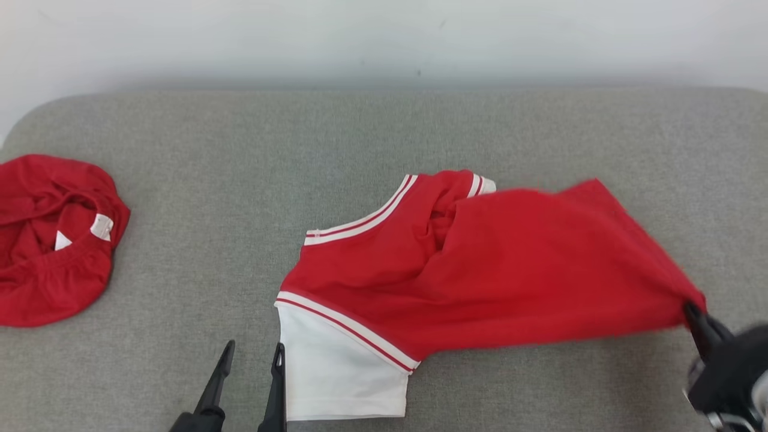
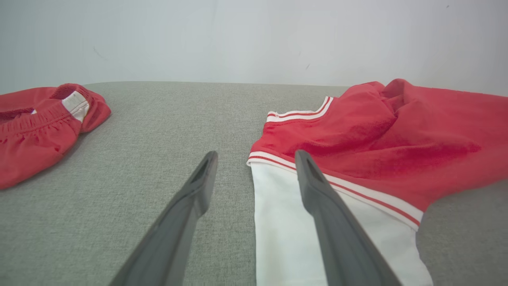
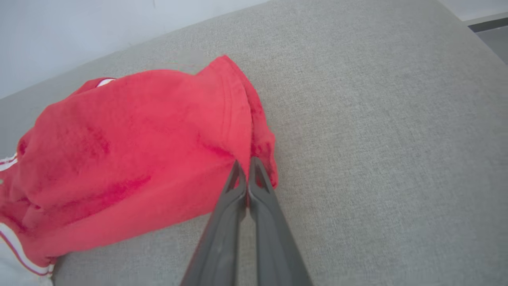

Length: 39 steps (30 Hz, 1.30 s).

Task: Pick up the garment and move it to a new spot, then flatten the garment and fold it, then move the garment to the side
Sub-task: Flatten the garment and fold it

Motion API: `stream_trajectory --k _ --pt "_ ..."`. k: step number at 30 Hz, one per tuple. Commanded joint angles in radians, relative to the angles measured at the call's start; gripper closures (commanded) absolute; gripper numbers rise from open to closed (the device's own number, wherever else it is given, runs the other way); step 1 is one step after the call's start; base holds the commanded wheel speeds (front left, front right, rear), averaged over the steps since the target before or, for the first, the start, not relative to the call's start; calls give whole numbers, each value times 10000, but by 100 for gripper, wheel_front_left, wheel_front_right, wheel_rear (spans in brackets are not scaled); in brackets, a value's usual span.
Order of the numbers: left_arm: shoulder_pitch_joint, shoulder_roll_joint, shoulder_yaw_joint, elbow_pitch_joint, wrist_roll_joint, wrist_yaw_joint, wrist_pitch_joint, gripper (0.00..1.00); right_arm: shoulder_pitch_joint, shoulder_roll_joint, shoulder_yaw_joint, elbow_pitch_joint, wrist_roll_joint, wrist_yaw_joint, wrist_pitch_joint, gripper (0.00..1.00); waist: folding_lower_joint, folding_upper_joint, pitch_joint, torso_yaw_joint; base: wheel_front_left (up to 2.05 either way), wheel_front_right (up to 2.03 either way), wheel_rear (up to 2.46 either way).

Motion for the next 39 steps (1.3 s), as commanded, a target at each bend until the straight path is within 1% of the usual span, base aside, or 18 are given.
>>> stream_trajectory --k 1,4,7,8,10,12,15,22,25,28,32,33,34,36,39 --pt "141 -8 -8 -3 -111 55 -33 0 398 116 -171 -351 227 -23 159 100 2 0 -223 26 0 0 0" --pt "233 -7 -32 -20 -155 52 -33 0 1319 212 -537 -1062 767 -23 671 100 2 0 -363 133 0 0 0" --pt "313 -7 -51 -59 -163 93 -33 0 2144 223 -784 -1242 1734 -23 1064 100 2 0 -438 220 0 0 0" --pt "323 -7 -59 -86 -173 114 -33 0 2224 209 -878 -1273 1939 -23 1054 100 2 0 -446 240 0 0 0" --pt "364 -7 -91 -110 -190 137 -33 0 2174 213 -962 -1227 1920 -23 963 100 2 0 -443 287 0 0 0" --pt "375 -7 -127 -100 -205 133 -33 0 1691 217 -909 -966 1803 -23 888 100 2 0 -432 344 0 0 0" --pt "252 -7 -184 -94 -227 93 -33 0 543 220 -779 -190 1552 -23 726 100 2 0 -364 479 0 0 0" --pt "-23 -8 -369 -105 -283 139 -33 0 -2157 203 -644 2535 121 -23 178 100 2 0 35 991 0 0 0" --pt "-168 -9 -424 -151 -361 165 -33 0 -2857 -41 -621 3438 -500 -23 -200 100 2 0 295 1228 0 0 0" --pt "-272 -9 -435 -185 -396 206 -33 0 -3408 -209 -613 4163 -1093 -23 -825 100 2 0 544 1354 0 0 0" --pt "-382 -8 -428 -210 -422 228 -33 0 -3863 -296 -538 4865 -1479 -23 -1426 100 2 0 718 1393 0 0 0" --pt "-392 -9 -424 -212 -434 237 -33 0 -3975 -274 -528 5060 -1434 -23 -1577 40 2 0 746 1389 0 0 0" --pt "-398 -9 -424 -210 -438 246 -33 0 -4061 -241 -544 5203 -1343 -23 -1709 0 2 0 758 1377 0 0 0" --pt "-422 -9 -400 -189 -462 277 -34 0 -4066 -233 -419 5328 -1270 -23 -1840 0 2 0 751 1313 0 0 0" --pt "-378 -10 -365 -149 -448 307 -33 0 -3801 -375 -364 5125 -1207 -23 -1903 0 2 0 638 1136 0 0 0"
